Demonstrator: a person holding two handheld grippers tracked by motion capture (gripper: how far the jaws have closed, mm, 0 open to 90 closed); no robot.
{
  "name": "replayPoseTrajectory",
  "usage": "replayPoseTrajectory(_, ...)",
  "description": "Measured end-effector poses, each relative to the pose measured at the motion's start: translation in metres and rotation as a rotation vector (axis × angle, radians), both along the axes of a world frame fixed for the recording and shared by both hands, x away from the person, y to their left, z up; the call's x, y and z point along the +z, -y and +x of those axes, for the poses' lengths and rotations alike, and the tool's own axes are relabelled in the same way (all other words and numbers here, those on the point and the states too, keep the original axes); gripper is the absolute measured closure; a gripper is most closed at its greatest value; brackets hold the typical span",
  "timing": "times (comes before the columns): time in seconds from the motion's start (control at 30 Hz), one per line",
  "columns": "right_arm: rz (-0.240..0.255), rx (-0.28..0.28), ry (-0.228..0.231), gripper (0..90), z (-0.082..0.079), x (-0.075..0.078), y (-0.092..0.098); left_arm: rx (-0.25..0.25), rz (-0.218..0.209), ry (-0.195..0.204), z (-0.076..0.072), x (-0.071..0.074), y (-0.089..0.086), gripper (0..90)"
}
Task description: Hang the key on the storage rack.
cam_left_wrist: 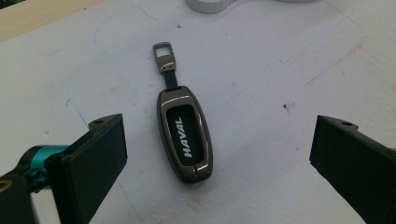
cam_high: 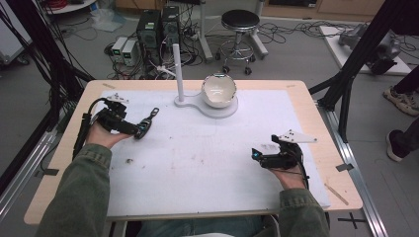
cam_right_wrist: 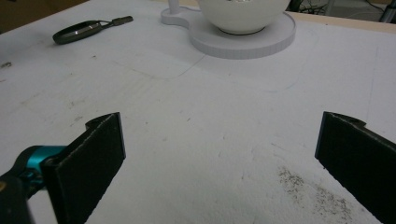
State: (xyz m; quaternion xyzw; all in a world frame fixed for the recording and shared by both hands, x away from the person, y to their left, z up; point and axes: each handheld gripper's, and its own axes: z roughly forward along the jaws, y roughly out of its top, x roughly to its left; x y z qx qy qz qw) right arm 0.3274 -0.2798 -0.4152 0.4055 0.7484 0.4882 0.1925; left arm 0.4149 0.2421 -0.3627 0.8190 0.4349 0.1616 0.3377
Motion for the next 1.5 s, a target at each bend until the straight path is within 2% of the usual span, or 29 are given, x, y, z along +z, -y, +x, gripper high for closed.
replayPoseTrajectory(0.17,-0.002,-0.005,-0.001,0.6,-0.001,0.0,0.0,0.01,0.059,-0.051,0.02,0.006,0.012,4.4)
replayPoseTrajectory(0.23,-0.01,-0.009,0.004,0.5,0.0,0.0,0.001,0.006,0.074,-0.054,0.026,0.008,0.017,4.5)
replayPoseTrajectory(0.3,-0.01,-0.012,-0.001,0.6,-0.001,0.0,0.001,0.005,0.085,-0.065,0.036,0.012,0.022,4.4)
replayPoseTrajectory(0.47,-0.009,-0.017,0.004,0.5,-0.003,0.0,0.003,0.006,0.093,-0.084,0.047,0.017,0.025,5.5)
replayPoseTrajectory(0.57,0.001,-0.017,0.006,0.6,-0.003,-0.001,0.006,0.013,0.146,-0.12,0.06,0.019,0.026,6.2)
replayPoseTrajectory(0.63,0.003,-0.02,0.001,0.5,-0.004,-0.001,0.006,0.025,0.143,-0.127,0.067,0.023,0.026,6.2)
replayPoseTrajectory(0.67,0.002,-0.018,0.004,0.5,-0.004,-0.001,0.006,0.018,0.138,-0.147,0.074,0.023,0.028,6.2)
replayPoseTrajectory(0.7,0.003,-0.017,0.003,0.6,-0.003,-0.001,0.007,0.018,0.138,-0.147,0.074,0.023,0.028,6.2)
replayPoseTrajectory(0.77,0.004,-0.012,0.002,0.6,-0.003,-0.001,0.007,0.006,0.157,-0.167,0.081,0.021,0.033,6.2)
replayPoseTrajectory(0.9,-0.003,-0.004,-0.006,0.5,-0.003,-0.002,0.005,-0.004,0.161,-0.207,0.094,0.016,0.041,6.2)
replayPoseTrajectory(1.0,-0.004,-0.001,-0.008,0.6,-0.003,-0.002,0.005,0.008,0.205,-0.244,0.104,0.009,0.045,6.3)
replayPoseTrajectory(1.07,-0.004,0.002,-0.008,0.5,-0.003,-0.002,0.005,0.023,0.228,-0.275,0.109,0.004,0.045,6.6)
replayPoseTrajectory(1.17,-0.008,0.006,-0.011,0.6,-0.002,-0.003,0.005,0.036,0.218,-0.344,0.113,-0.002,0.044,10.7)
replayPoseTrajectory(1.23,-0.011,0.006,-0.011,0.6,-0.001,-0.003,0.005,0.03,0.227,-0.378,0.115,-0.008,0.046,12.4)
replayPoseTrajectory(1.4,-0.012,0.008,-0.012,0.5,-0.002,-0.003,0.005,0.015,0.248,-0.39,0.119,-0.019,0.055,13.9)
replayPoseTrajectory(1.5,-0.012,0.009,-0.012,0.6,-0.002,-0.003,0.005,0.029,0.273,-0.394,0.12,-0.023,0.06,14.4)
